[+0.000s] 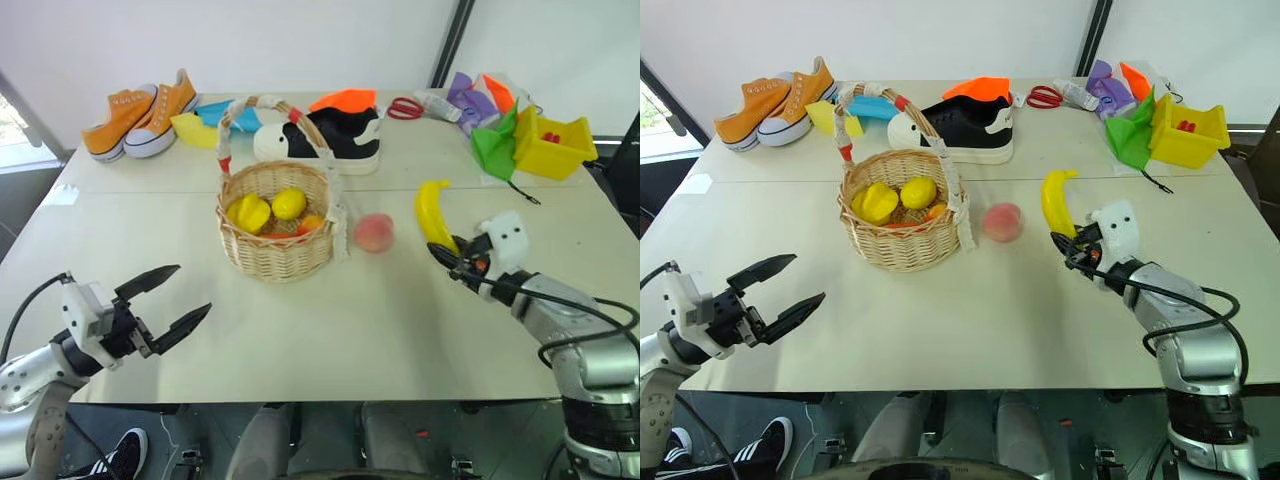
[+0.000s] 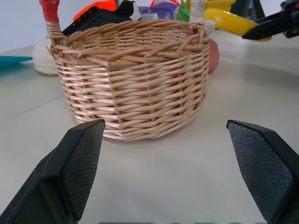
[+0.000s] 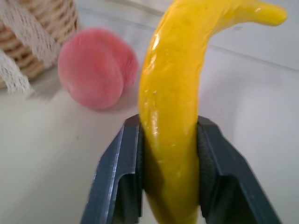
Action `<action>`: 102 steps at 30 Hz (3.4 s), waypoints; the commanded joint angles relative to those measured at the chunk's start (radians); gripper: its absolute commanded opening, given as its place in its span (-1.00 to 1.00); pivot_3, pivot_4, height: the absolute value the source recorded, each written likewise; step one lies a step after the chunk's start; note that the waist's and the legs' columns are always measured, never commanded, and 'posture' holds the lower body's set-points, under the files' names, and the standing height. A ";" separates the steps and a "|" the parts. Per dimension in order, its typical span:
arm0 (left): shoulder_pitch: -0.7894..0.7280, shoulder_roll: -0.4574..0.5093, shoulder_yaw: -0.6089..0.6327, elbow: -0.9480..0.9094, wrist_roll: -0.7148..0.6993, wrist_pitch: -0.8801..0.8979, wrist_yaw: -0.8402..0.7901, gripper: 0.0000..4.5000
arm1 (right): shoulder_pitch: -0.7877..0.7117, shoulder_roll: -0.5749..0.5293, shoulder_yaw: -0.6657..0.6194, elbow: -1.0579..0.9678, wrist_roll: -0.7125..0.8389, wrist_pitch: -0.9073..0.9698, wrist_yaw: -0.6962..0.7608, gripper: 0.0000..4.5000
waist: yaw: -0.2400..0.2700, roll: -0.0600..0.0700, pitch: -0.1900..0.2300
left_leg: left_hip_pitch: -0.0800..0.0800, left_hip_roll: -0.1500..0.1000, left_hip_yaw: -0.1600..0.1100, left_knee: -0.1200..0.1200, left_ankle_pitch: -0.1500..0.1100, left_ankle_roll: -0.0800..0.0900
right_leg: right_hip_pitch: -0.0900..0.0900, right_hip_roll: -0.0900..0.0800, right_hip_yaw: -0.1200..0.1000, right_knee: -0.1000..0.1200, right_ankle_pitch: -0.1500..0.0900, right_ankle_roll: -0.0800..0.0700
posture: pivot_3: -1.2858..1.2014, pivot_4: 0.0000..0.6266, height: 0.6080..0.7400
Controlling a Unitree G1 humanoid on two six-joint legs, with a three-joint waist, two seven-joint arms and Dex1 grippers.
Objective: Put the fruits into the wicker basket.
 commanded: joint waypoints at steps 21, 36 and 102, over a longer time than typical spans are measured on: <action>-0.075 0.018 0.028 0.105 0.027 -0.078 -0.032 1.00 | -0.146 -0.207 0.308 -0.140 0.177 -0.101 0.491 -0.52 | 0.004 -0.002 0.000 | -0.001 0.002 0.004 0.000 -0.003 0.004 | -0.001 -0.008 -0.008 -0.012 0.001 0.000 | 0.03 -0.52 1.00; -0.105 0.009 0.007 0.130 0.042 -0.085 -0.009 1.00 | -0.632 0.296 0.410 0.108 0.126 0.337 -0.034 -0.52 | -0.001 -0.002 0.000 | -0.001 0.000 0.004 0.000 -0.005 0.002 | -0.008 -0.008 -0.007 -0.001 0.003 0.003 | 0.03 -0.52 1.00; 0.004 0.033 0.017 -0.136 -0.114 0.142 -0.015 1.00 | -0.316 0.074 0.301 0.204 -0.133 -0.001 -0.042 0.98 | 0.002 -0.002 0.000 | 0.000 0.002 0.006 0.000 -0.004 0.001 | -0.008 -0.008 -0.007 -0.001 0.001 0.000 | 0.03 -0.52 1.00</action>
